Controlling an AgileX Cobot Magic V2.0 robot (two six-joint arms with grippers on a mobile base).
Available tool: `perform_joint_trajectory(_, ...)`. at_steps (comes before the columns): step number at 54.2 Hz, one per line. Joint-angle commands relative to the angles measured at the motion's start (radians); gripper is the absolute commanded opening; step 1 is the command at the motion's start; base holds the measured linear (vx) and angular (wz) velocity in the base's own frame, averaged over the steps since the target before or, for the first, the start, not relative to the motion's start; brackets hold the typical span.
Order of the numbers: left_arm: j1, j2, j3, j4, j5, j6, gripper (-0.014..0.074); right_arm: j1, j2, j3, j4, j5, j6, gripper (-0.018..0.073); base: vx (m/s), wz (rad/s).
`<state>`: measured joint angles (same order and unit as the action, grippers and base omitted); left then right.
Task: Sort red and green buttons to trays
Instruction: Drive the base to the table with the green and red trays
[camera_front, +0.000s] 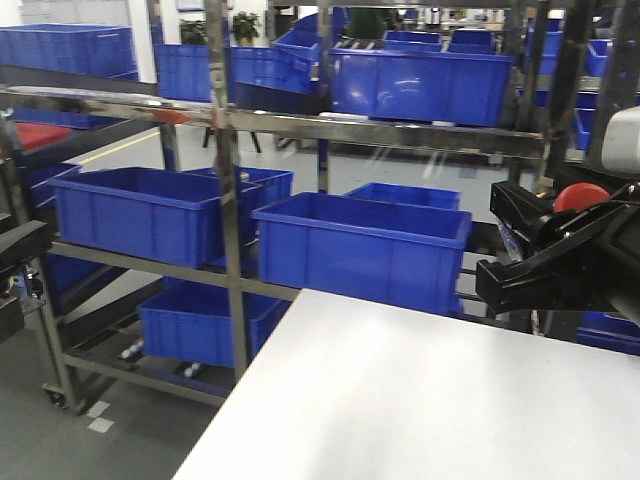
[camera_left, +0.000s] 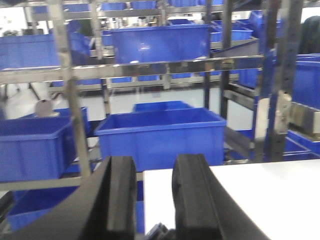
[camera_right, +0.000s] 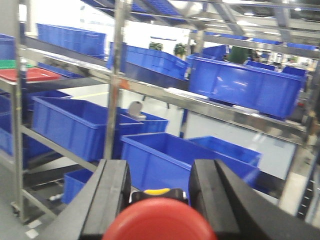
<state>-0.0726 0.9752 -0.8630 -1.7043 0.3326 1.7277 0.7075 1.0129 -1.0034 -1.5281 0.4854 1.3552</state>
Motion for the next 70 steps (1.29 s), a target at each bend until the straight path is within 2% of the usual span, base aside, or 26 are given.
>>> perform_joint_trajectory(1,-0.001,-0.014,-0.036,-0.082,0.013,-0.008,0.0000,-0.001,-0.012,-0.037,-0.051,0.006,0.000,-0.0009,-0.07,0.32)
perform_joint_trajectory(70,-0.001,-0.014,-0.036,-0.082,0.014,-0.008,0.0000,-0.001,-0.012,-0.037,-0.051,0.006,0.000,-0.0009,0.01,0.47)
